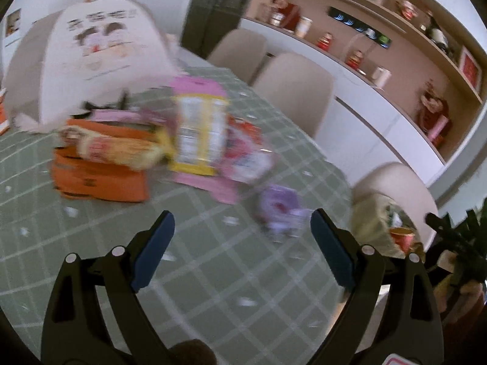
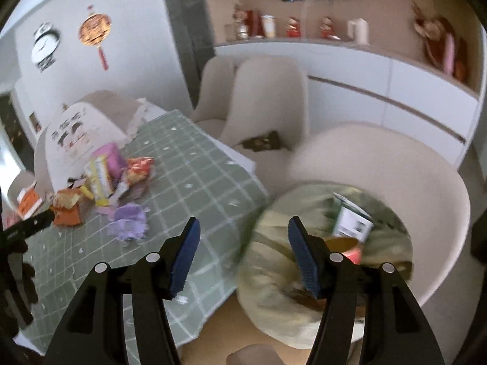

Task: Collect trash
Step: 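Open the right gripper over the bin to drop the red paper cup, then grasp the dark foil snack wrapper with the left gripper, then grasp the red snack packet with the right gripper while the left gripper holds the dark wrapper, then open the left gripper over the bin dropping the dark wrapper while the right gripper carries the red packet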

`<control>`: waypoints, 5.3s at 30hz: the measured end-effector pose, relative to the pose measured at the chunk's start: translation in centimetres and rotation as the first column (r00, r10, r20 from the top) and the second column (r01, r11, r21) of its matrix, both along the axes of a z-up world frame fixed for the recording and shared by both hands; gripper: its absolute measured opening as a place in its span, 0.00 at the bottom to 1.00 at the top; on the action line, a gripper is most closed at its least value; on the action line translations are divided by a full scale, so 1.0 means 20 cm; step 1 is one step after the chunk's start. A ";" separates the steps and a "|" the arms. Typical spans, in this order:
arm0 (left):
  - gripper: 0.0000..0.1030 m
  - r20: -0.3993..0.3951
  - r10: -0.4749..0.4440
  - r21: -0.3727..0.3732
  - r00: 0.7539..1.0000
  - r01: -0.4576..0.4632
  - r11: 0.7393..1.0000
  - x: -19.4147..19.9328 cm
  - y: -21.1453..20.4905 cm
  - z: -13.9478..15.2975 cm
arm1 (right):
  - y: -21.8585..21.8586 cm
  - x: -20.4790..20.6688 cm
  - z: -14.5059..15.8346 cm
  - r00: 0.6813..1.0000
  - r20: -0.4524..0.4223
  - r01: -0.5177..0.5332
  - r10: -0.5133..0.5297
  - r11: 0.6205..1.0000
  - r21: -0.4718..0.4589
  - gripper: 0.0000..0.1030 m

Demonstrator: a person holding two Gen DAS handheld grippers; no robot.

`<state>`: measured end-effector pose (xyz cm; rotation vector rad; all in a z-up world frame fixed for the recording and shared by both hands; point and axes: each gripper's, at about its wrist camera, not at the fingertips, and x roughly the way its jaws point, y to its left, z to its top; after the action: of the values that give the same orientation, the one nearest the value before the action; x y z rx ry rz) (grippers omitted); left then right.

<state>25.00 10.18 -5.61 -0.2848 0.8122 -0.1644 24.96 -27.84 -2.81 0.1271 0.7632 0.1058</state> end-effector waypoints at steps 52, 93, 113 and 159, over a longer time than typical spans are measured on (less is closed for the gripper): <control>0.22 -0.176 -0.236 0.039 0.956 0.246 0.968 0.88 0.91 -0.17 | 1.06 0.39 -0.31 0.977 -0.186 -0.128 0.099 0.981 -0.148 0.55; 0.22 -0.119 -0.035 -0.030 0.992 0.031 0.999 0.29 0.51 -0.04 | 1.31 1.39 -0.56 0.875 -0.350 -0.339 0.335 0.939 0.051 0.40; 0.22 0.004 -0.052 -0.037 0.999 0.052 0.998 0.06 0.29 0.24 | 0.90 0.61 0.22 0.941 -0.009 -0.338 0.338 0.941 0.007 0.12; 0.45 -0.088 -0.541 -0.198 0.836 0.518 0.832 0.26 -1.99 -0.05 | -1.23 -0.28 0.17 0.983 0.075 0.166 -0.168 0.986 0.033 0.12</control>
<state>30.16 -29.58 -6.66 -0.2217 1.0087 -0.7499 19.26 -52.46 0.62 0.2107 0.6708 -0.0381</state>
